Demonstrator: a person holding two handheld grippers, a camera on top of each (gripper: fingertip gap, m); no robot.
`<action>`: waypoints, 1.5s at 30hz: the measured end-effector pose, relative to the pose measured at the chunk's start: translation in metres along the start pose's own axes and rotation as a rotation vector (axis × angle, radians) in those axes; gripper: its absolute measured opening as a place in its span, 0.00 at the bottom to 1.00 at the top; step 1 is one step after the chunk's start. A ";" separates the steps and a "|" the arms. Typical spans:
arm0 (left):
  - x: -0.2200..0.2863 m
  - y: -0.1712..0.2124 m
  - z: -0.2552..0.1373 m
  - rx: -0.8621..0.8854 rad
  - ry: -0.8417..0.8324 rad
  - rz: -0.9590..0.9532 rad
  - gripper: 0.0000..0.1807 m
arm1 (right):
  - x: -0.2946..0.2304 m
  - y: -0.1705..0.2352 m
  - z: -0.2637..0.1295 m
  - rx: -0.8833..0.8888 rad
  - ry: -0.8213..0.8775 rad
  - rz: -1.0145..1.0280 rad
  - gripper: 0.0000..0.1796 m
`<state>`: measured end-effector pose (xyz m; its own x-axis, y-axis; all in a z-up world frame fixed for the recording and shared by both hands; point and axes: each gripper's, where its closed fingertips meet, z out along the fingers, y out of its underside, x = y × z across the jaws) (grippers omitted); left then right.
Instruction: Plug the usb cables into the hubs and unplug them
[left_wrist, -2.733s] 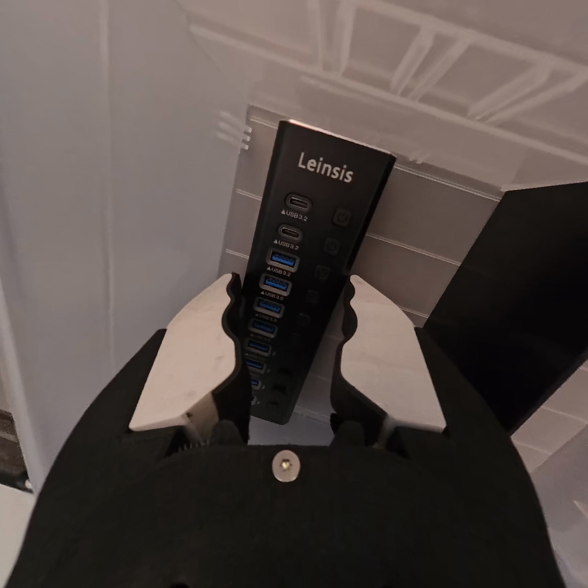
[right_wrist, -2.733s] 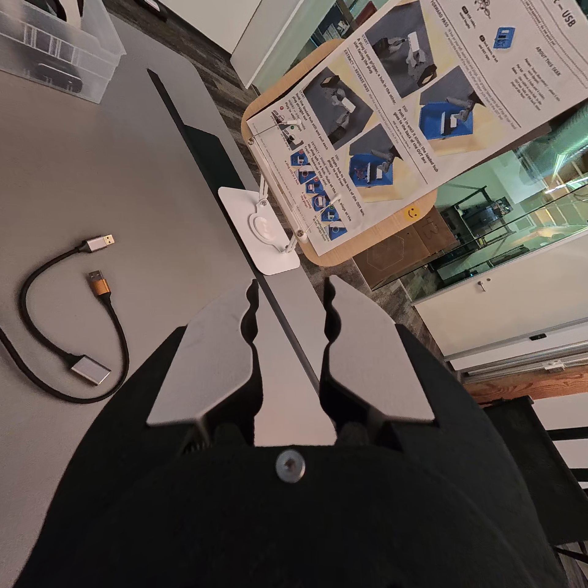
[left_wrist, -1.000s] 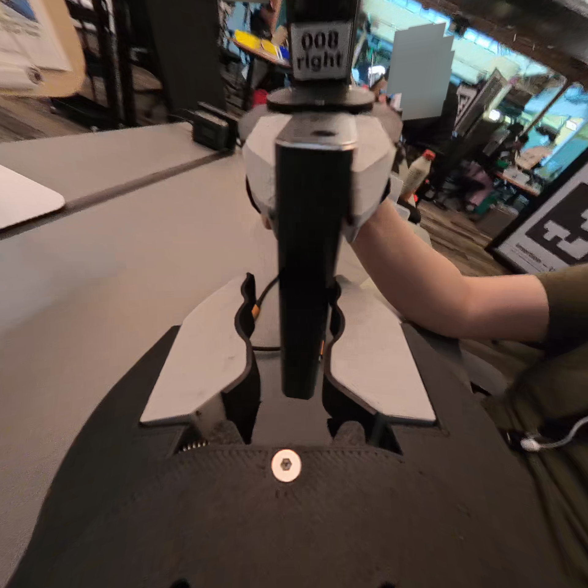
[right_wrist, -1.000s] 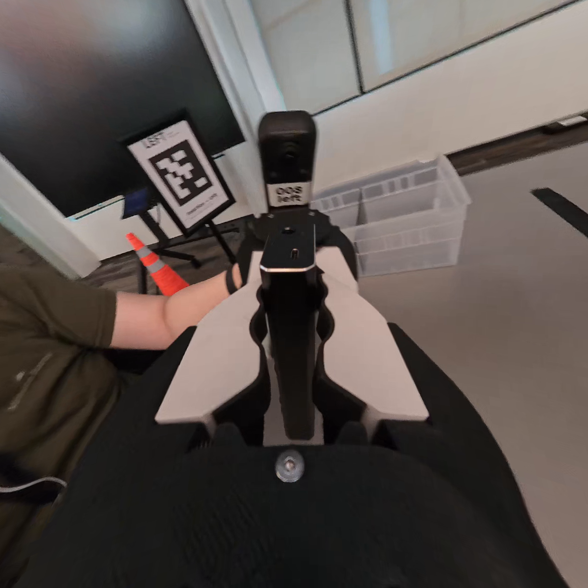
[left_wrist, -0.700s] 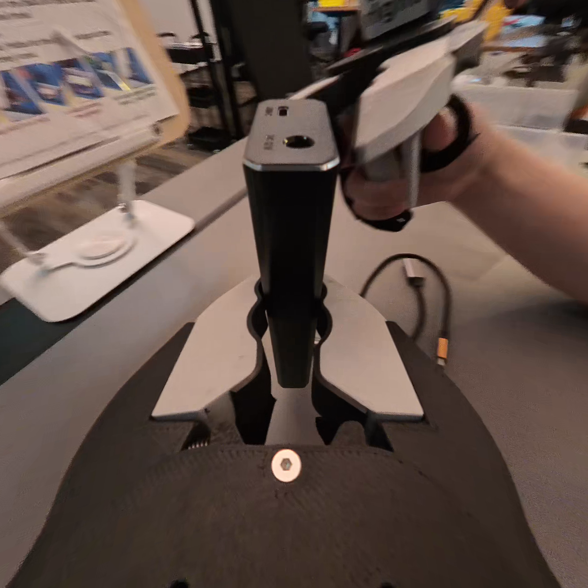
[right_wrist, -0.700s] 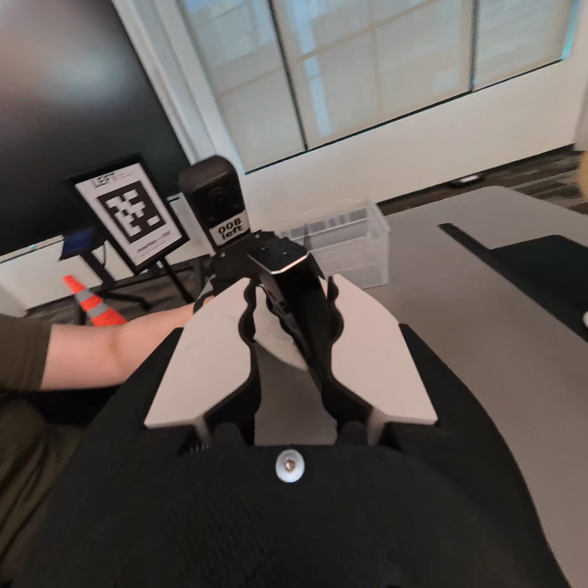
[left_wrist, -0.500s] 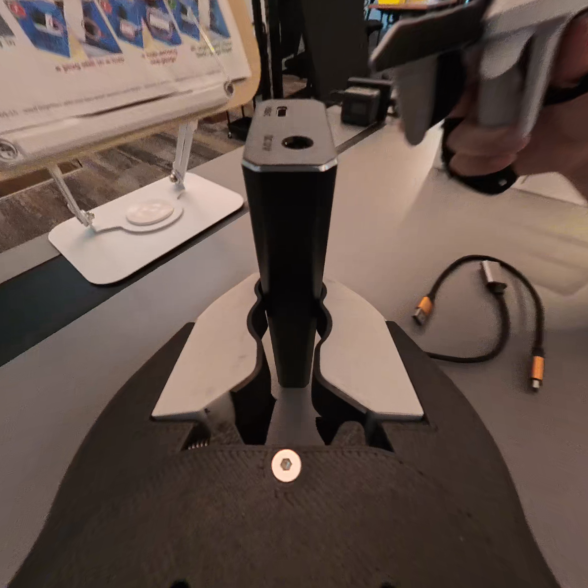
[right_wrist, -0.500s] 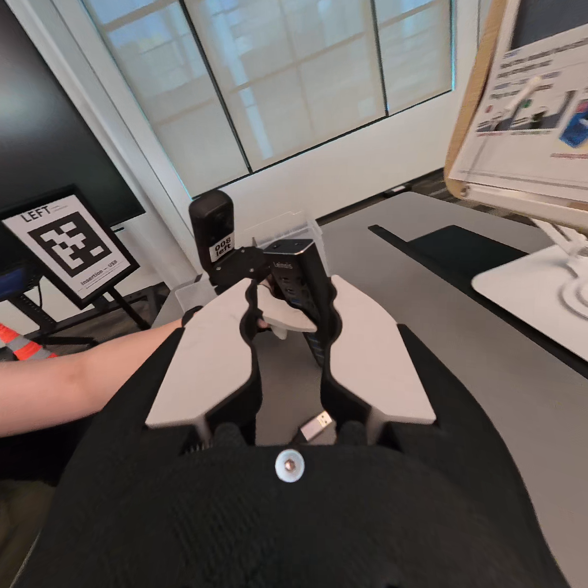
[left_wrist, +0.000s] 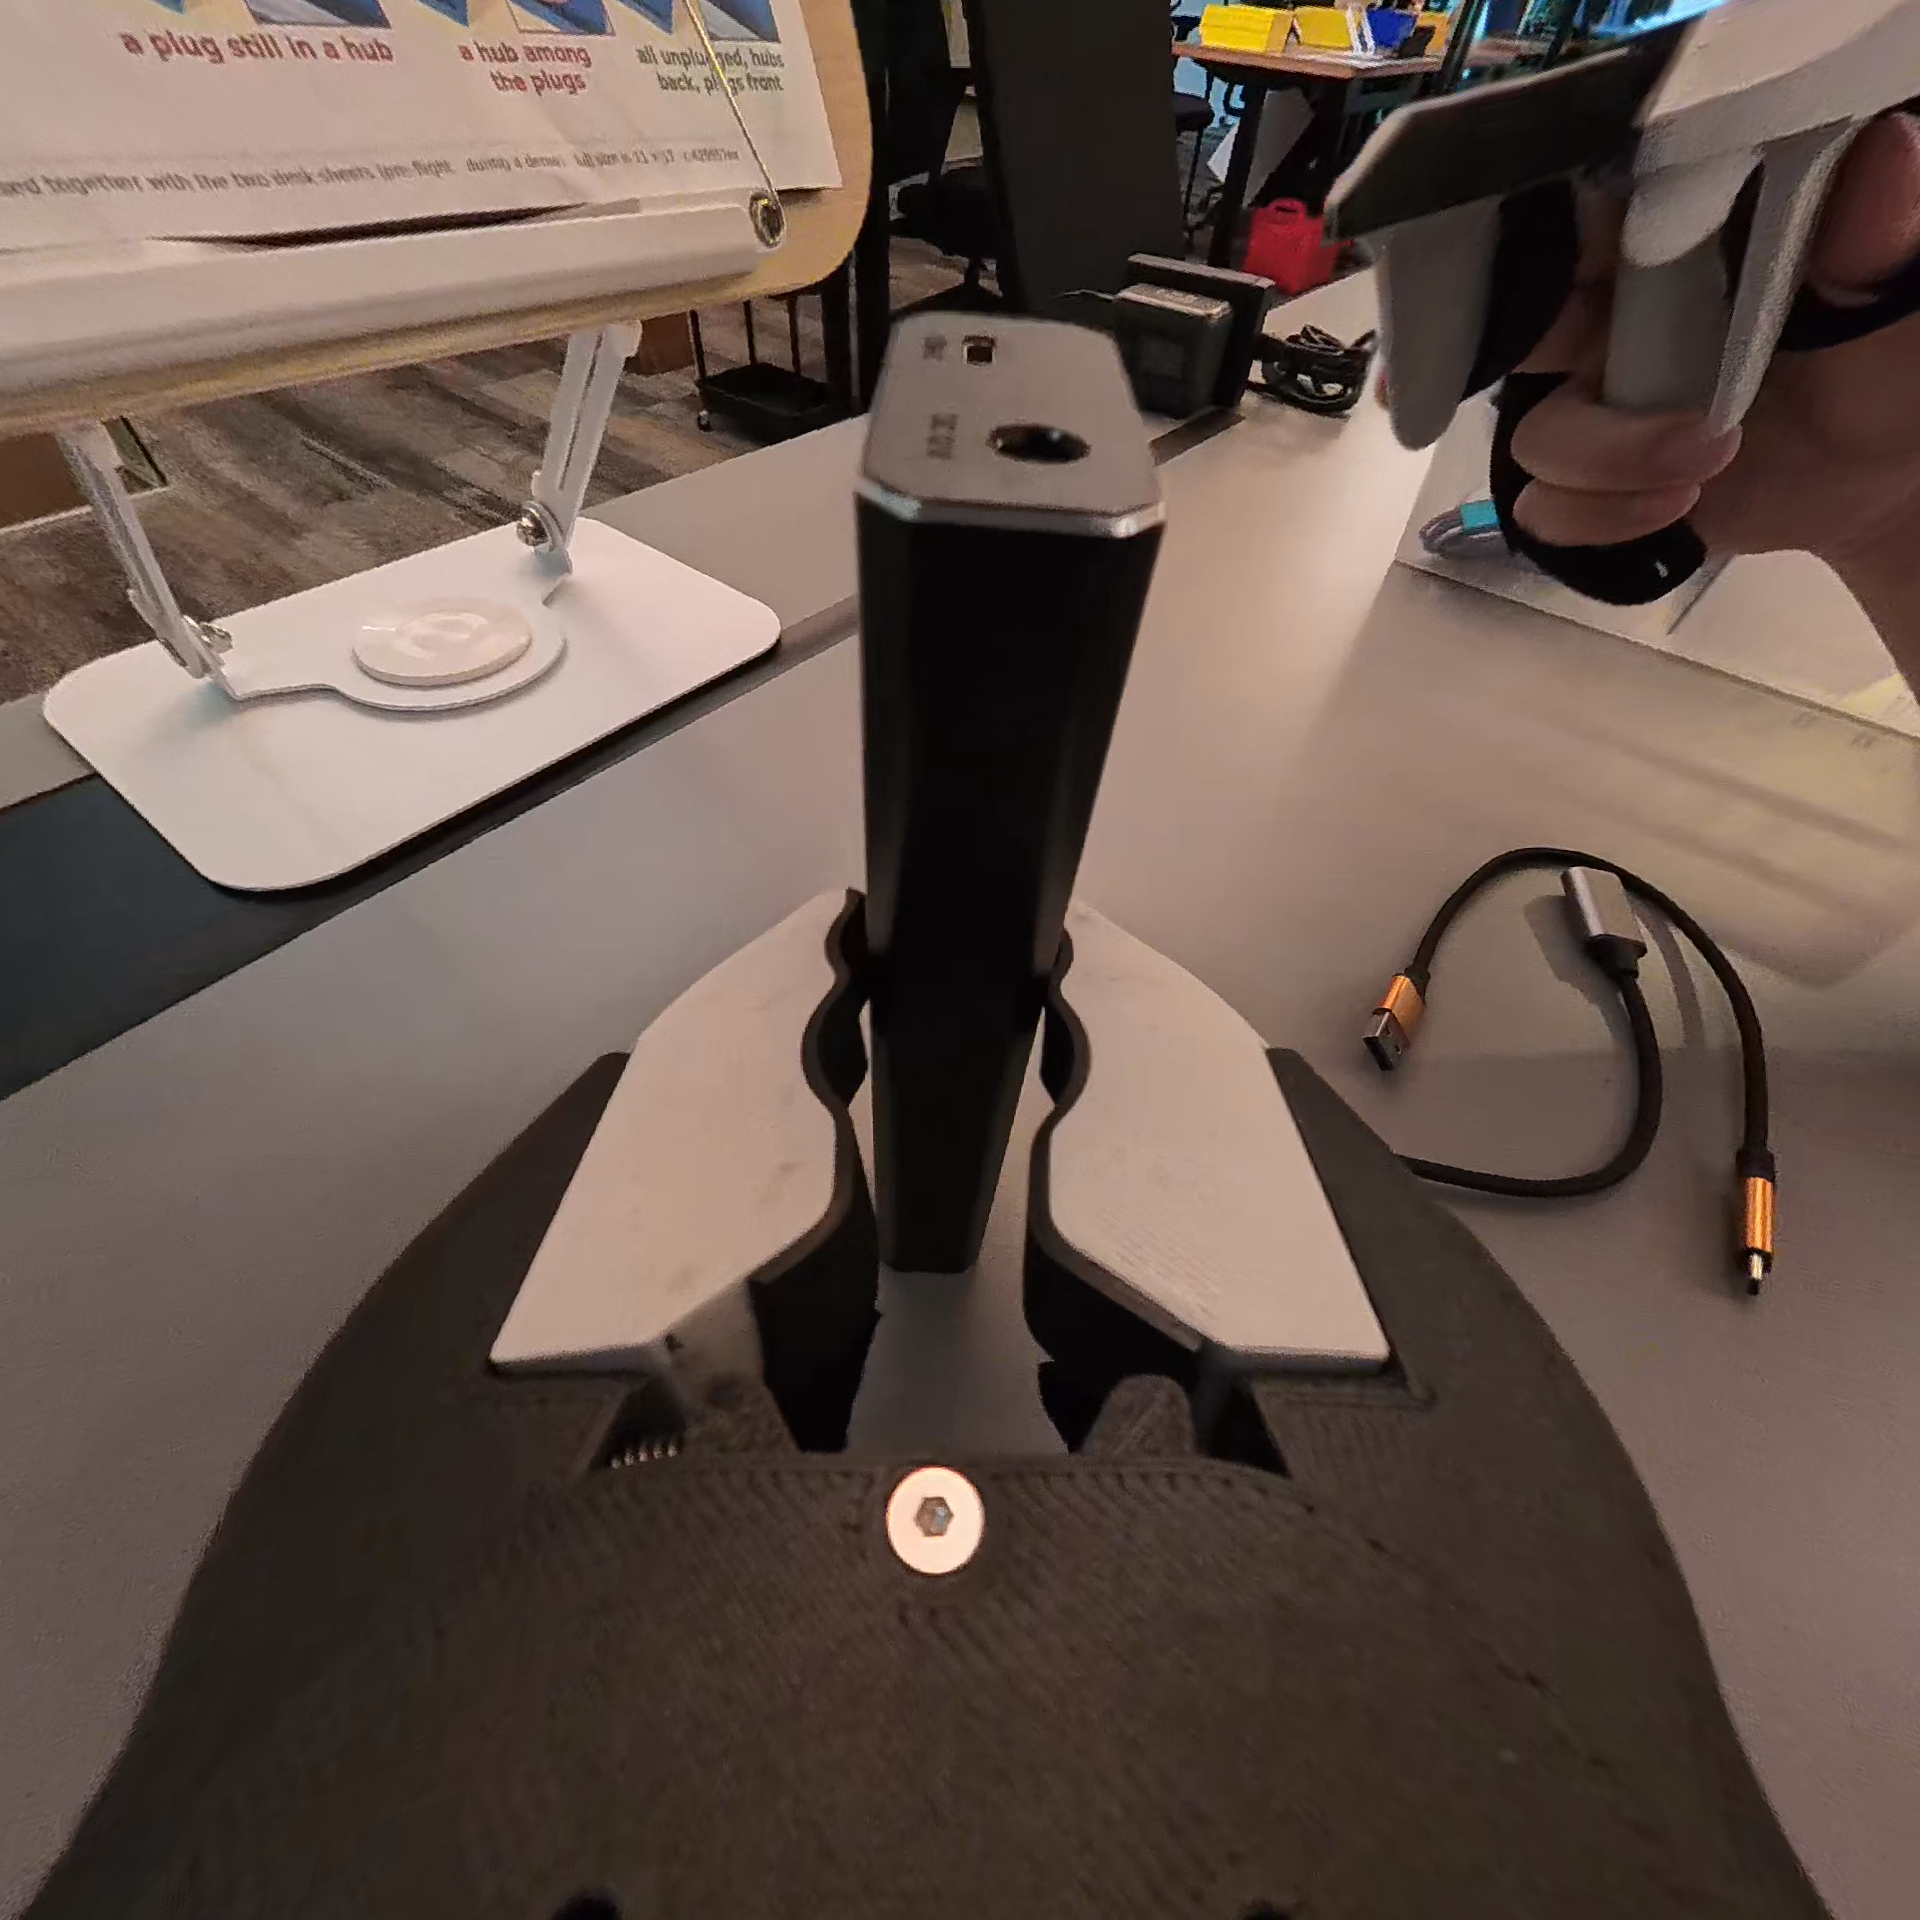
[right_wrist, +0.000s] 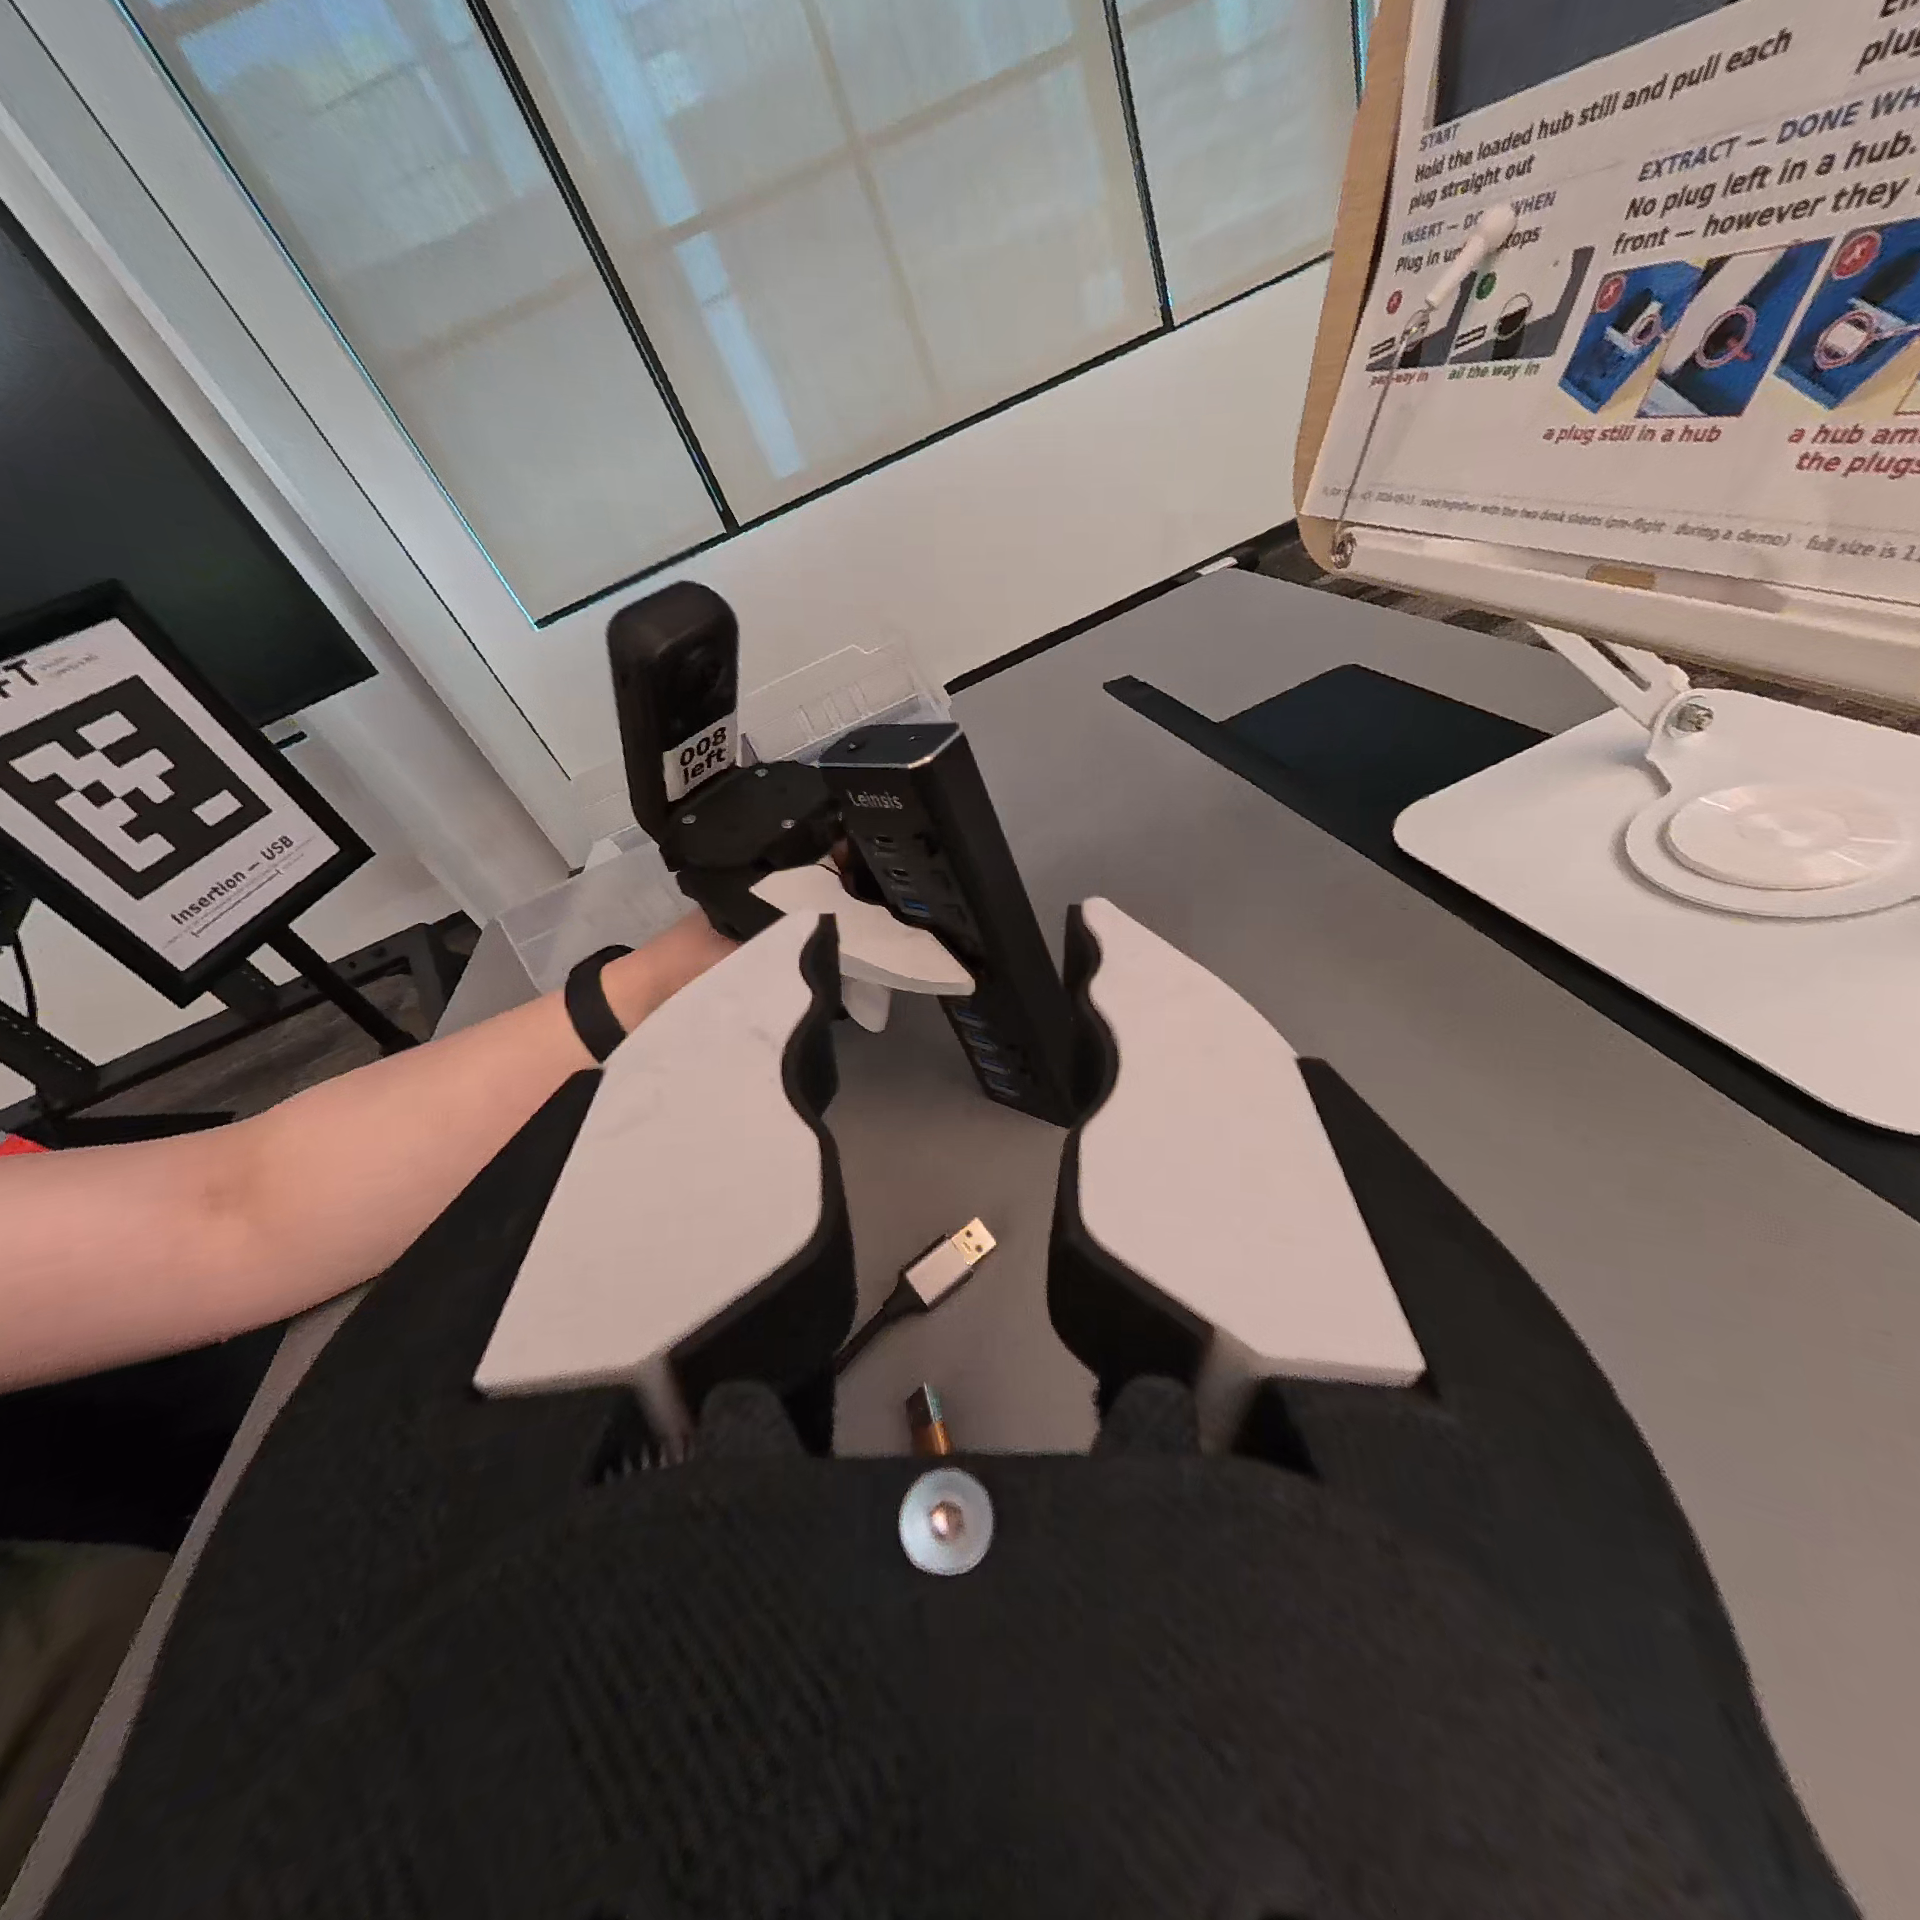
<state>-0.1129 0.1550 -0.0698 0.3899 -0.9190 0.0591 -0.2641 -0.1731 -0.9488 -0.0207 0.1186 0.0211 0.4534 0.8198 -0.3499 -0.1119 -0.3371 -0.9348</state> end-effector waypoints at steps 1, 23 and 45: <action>0.000 0.001 0.000 -0.002 -0.003 0.003 0.16 | -0.002 0.000 0.000 -0.004 0.001 -0.010 0.23; 0.059 0.019 -0.061 0.042 -0.137 -0.015 0.29 | -0.123 0.104 -0.039 -0.486 -0.078 -0.681 0.15; 0.100 0.011 -0.051 0.066 -0.074 0.033 0.25 | -0.044 0.181 -0.084 -0.604 0.148 -0.623 0.07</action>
<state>-0.1220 0.0435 -0.0581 0.4469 -0.8946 0.0065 -0.2206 -0.1172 -0.9683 0.0136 -0.0174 -0.1278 0.3904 0.8820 0.2640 0.6617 -0.0694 -0.7465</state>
